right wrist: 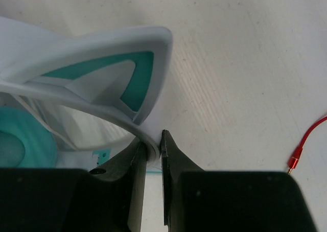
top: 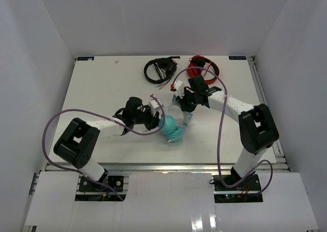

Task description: Wrap the headphones

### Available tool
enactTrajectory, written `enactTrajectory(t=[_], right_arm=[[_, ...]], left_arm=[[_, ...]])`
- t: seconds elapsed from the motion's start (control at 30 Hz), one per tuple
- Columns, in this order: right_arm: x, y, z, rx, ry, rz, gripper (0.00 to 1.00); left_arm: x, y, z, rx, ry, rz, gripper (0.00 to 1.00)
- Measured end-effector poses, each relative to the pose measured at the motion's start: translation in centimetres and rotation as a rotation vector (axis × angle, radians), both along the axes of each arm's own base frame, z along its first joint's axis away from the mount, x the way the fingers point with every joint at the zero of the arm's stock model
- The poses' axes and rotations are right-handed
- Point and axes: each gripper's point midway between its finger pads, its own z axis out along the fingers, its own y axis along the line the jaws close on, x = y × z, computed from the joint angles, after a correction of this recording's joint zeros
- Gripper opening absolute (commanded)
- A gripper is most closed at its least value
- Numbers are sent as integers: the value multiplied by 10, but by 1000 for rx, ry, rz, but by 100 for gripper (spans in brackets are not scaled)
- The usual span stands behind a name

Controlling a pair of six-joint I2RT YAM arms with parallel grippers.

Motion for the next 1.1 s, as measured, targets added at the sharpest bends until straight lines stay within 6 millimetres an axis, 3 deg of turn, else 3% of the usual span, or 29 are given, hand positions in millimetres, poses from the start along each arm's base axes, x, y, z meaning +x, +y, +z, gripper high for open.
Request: enactTrajectory(t=[0.13,0.33,0.43,0.5,0.6,0.67,0.73,0.83,0.97,1.1], right_arm=[[17,6,-6,-37,16,-16,8],[28,11,-18,-77,30,-30,8],[28,13,-21,-98,22,-30,9],[27,15,-21,-113,13,-28,27],[26,20,-20,-141,-6,-13,75],[26,24,-21,-158,-16,-4,92],[24,27,-22,-168,-15,6,90],[18,28,-21,-168,1,10,90],[11,19,3,-110,10,-17,90],[3,-5,59,-9,-55,-119,90]], left_arm=[[21,15,2,11,5,74,40],[25,33,1,57,20,138,44],[28,47,16,71,-17,200,50],[33,59,33,78,-60,270,62],[39,82,75,53,-147,424,90],[32,99,110,-4,-215,516,98],[20,113,143,-74,-278,577,98],[-7,126,172,-162,-334,600,98],[-37,134,178,-223,-368,577,98],[-59,137,173,-246,-372,546,98]])
